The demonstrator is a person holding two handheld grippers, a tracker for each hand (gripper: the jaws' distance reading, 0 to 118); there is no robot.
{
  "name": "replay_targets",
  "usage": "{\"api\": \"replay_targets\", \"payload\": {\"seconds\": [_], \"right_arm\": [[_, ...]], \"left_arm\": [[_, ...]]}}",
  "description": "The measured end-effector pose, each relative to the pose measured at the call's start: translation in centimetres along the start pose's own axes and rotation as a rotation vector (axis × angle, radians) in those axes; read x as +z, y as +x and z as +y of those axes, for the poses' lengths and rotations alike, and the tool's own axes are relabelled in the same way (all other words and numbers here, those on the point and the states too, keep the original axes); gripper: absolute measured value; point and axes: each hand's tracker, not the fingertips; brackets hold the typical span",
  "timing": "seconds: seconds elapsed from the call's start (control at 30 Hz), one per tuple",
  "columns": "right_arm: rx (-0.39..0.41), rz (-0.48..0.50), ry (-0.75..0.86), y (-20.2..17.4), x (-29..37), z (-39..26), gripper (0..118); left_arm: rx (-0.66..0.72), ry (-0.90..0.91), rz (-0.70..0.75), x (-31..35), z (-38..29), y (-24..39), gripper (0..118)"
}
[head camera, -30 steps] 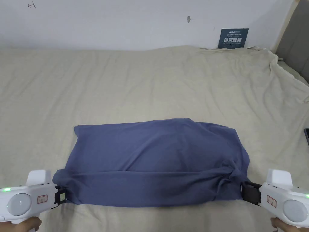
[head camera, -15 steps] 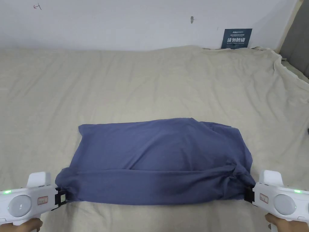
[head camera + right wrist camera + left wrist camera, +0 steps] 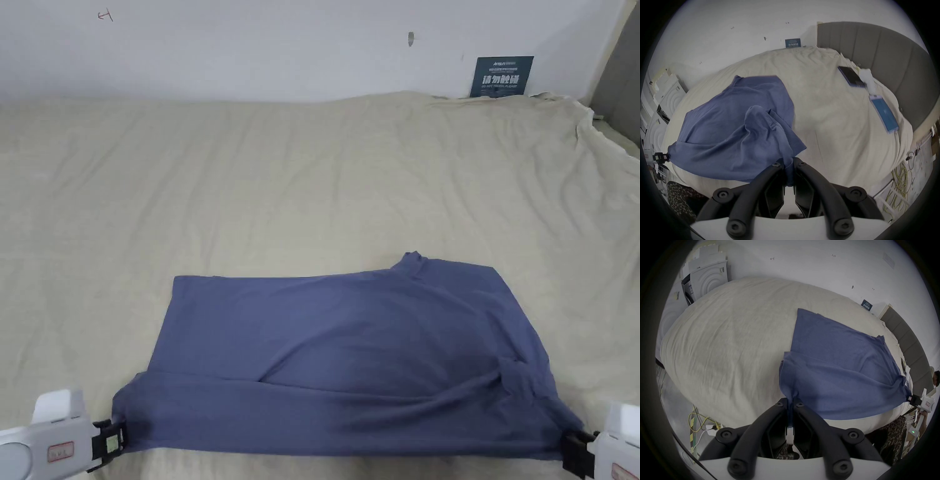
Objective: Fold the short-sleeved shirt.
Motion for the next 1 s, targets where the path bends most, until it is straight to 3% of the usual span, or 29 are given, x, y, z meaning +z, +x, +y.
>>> {"api": "replay_targets", "payload": {"seconds": [0.33, 0.4, 0.43, 0.57, 0.6, 0.67, 0.83, 1.0], "right_arm": [[-0.032, -0.04, -0.08, -1.0, -2.5, -1.8, 7], [-0.021, -0.04, -0.079, -0.4, -2.7, -1.8, 10], [-0.016, -0.041, -0.079, -0.4, -2.4, -1.6, 16], [0.025, -0.059, -0.047, -1.1, -0.4, -0.5, 74], [0.03, -0.043, -0.002, -1.4, 0.6, 0.0, 80], [0.033, -0.018, 0.068, -1.8, 2.5, 1.4, 85], [0.061, 0.035, 0.305, -4.6, 8.6, 5.7, 85], [0.1, 0.03, 0.485, -7.1, 12.1, 8.1, 85]], "left_arm": [[0.006, -0.074, 0.08, -4.3, -1.9, 0.1, 3], [0.006, -0.073, 0.089, -4.1, -1.9, 0.2, 8], [-0.002, -0.069, 0.093, -4.0, -1.9, 0.3, 18], [-0.028, -0.058, 0.148, -3.2, -1.4, 0.9, 97], [-0.031, -0.042, 0.143, -2.5, -1.2, 1.3, 105], [-0.038, 0.045, 0.117, -0.8, -0.2, 2.0, 107], [-0.047, 0.267, 0.05, 4.9, 3.4, 4.9, 107], [-0.046, 0.442, 0.011, 8.8, 6.1, 8.0, 106]]}}
